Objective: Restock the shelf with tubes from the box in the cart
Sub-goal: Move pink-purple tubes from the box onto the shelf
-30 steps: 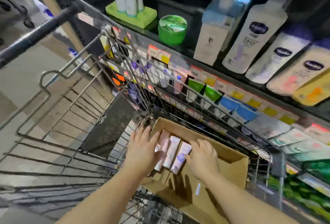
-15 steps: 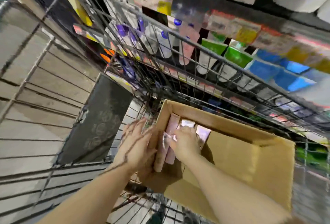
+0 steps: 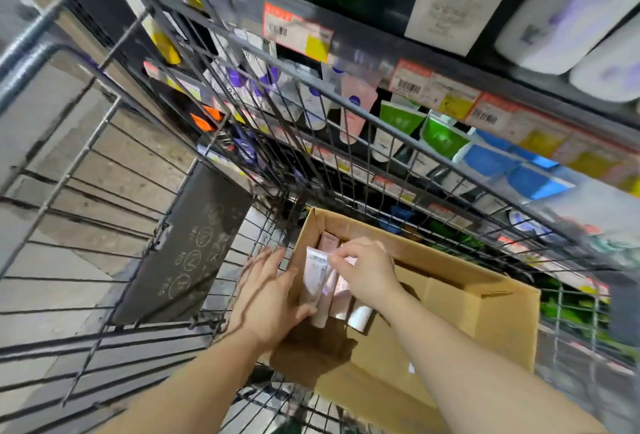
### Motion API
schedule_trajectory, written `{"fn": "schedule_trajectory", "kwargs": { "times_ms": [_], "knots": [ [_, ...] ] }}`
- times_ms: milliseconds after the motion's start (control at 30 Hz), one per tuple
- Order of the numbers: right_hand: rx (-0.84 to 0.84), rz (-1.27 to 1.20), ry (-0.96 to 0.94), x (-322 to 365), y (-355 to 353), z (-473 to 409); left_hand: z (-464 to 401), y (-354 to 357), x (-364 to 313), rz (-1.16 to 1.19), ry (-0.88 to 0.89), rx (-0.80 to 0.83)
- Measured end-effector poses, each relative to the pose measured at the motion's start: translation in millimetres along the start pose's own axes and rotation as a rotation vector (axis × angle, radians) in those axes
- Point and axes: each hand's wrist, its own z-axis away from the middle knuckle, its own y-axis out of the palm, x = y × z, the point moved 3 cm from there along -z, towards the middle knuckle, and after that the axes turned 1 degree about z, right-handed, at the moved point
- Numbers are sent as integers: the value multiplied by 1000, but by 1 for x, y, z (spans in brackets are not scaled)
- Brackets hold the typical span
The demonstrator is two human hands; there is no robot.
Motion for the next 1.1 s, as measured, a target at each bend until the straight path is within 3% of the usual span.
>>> {"fn": "schedule_trajectory", "kwargs": {
  "times_ms": [233, 333, 467, 733, 867, 1100],
  "knots": [
    [42, -97, -85, -1, -10, -1, -8, 10, -8, 138, -116, -70],
    [42, -82, 18, -18, -3, -6, -6, 16, 0, 164, -160, -105],
    [8, 214, 175, -43, 21, -21, -2, 26, 16, 188, -183, -167],
    [-94, 284, 338, -57, 69, -53, -7, 42, 28, 234, -164, -252],
    [-67, 231, 375, -65, 69, -56, -6, 42, 26, 233, -150, -233],
    [-33, -180, 266, -52, 25, 1, 13, 10, -3, 295, -164, -156]
  ]
}}
